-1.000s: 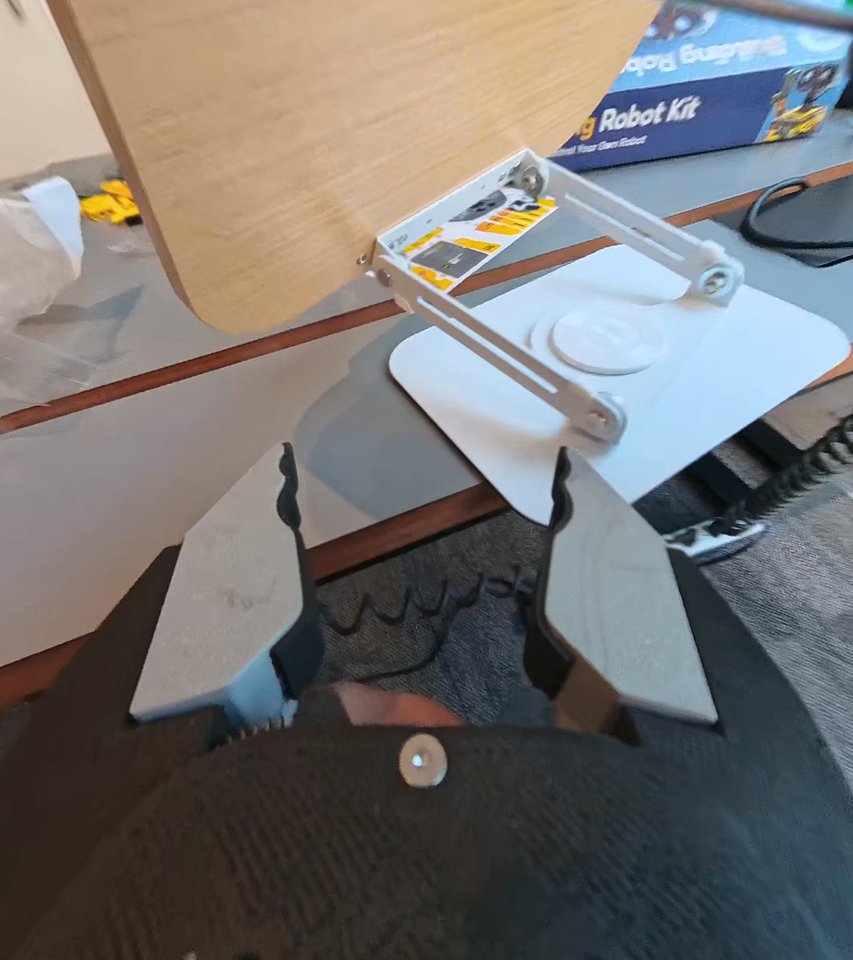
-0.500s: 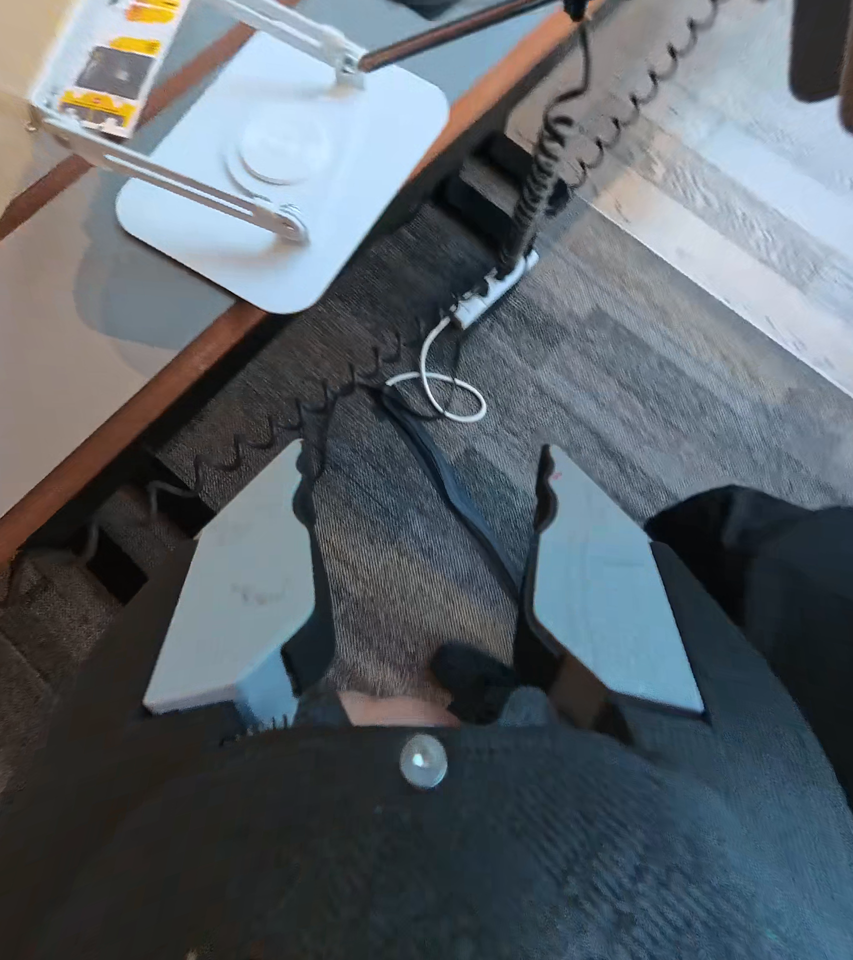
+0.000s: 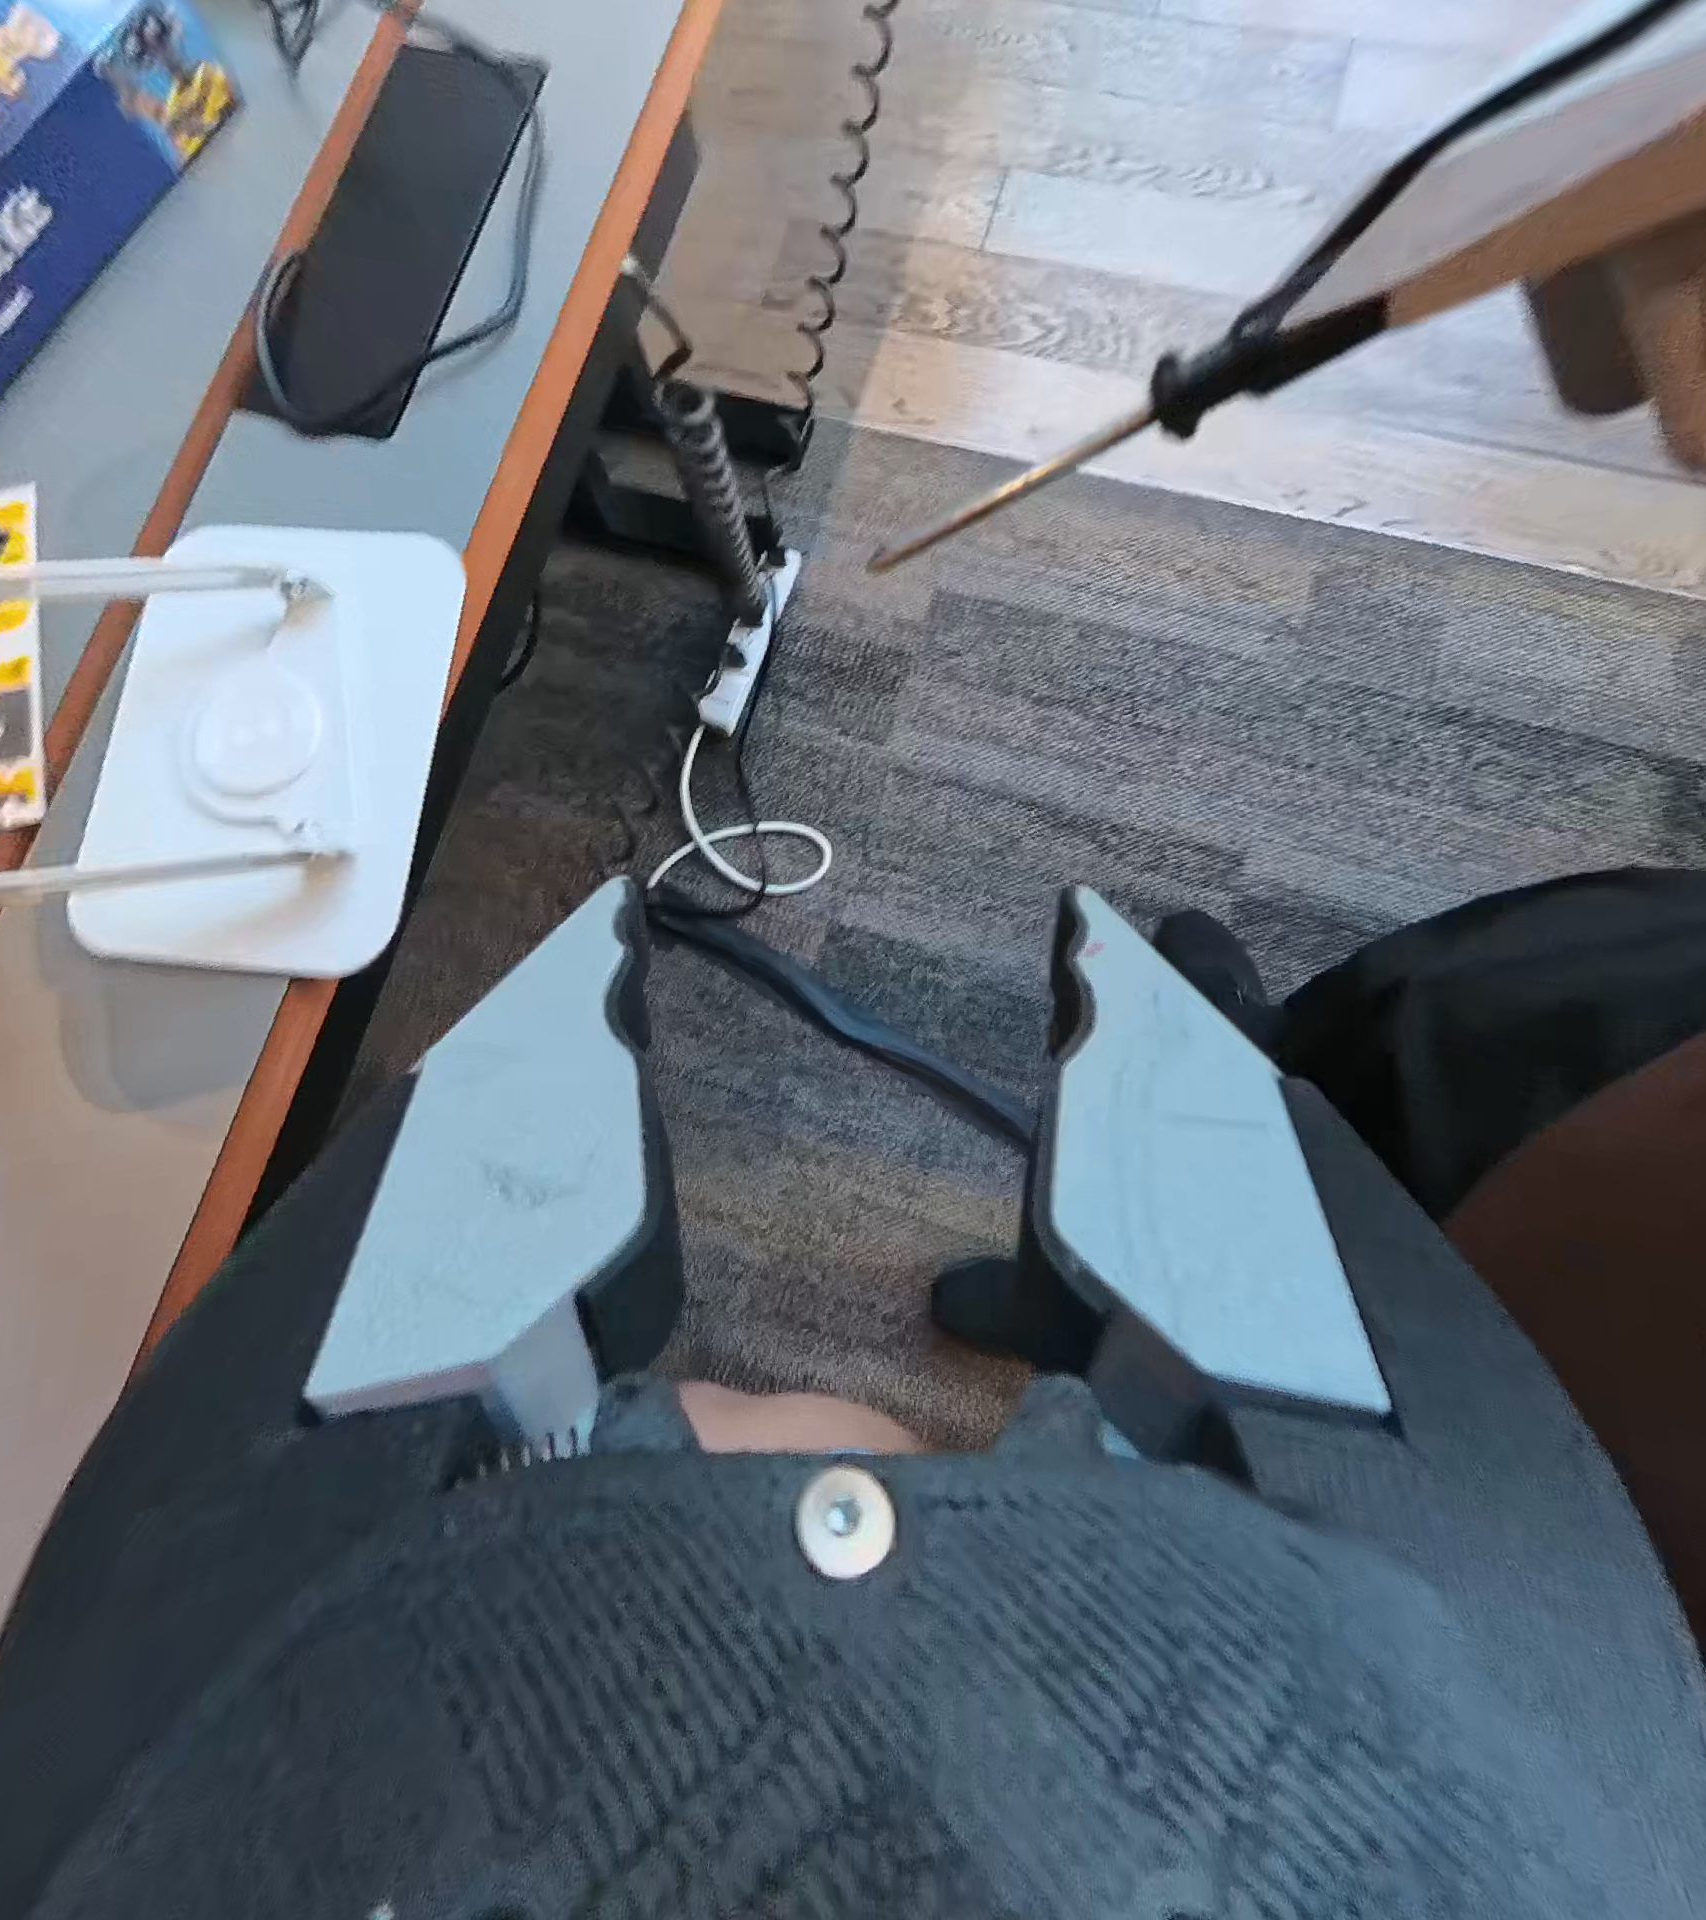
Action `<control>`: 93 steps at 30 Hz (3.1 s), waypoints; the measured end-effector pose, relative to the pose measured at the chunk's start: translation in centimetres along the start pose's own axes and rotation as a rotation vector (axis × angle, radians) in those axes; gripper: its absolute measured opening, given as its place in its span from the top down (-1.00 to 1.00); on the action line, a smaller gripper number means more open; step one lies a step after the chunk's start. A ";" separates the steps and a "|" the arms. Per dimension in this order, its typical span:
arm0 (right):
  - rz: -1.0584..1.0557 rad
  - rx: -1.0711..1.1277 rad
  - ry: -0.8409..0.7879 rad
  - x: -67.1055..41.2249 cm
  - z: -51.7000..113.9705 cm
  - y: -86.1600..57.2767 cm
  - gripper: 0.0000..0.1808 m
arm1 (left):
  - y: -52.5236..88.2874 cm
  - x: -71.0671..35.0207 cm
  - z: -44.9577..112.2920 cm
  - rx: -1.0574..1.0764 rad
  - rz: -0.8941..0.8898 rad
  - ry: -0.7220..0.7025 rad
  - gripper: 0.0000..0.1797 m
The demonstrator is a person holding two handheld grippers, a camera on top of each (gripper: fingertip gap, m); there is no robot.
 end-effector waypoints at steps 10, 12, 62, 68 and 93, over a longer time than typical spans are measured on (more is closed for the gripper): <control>-0.097 -0.177 0.031 0.2 -9.7 -7.3 0.88 | -11.4 -9.1 5.2 0.085 0.195 0.023 0.21; -0.103 -0.189 0.025 0.2 -12.0 -9.7 0.88 | -13.9 -9.7 7.2 0.082 0.229 0.068 0.22; 0.349 0.417 -0.486 -12.9 -36.6 -56.2 0.88 | -17.9 -36.8 43.0 0.384 0.337 0.415 0.28; 0.638 0.877 -0.625 2.1 -57.9 -60.3 0.87 | -32.7 -42.8 48.4 0.534 0.580 0.516 0.29; 1.342 1.932 -0.794 24.3 -88.2 -53.5 0.88 | -78.4 -59.5 64.5 1.196 1.370 0.510 0.31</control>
Point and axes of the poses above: each gripper's, where its closed fingertips meet, z out along the fingers, x out of its underside, y = z × x across the jaws, the point moved 4 cm from there along -z, back along the fingers, and after that the axes turned 8 degrees about -z, right-handed, at the moved point
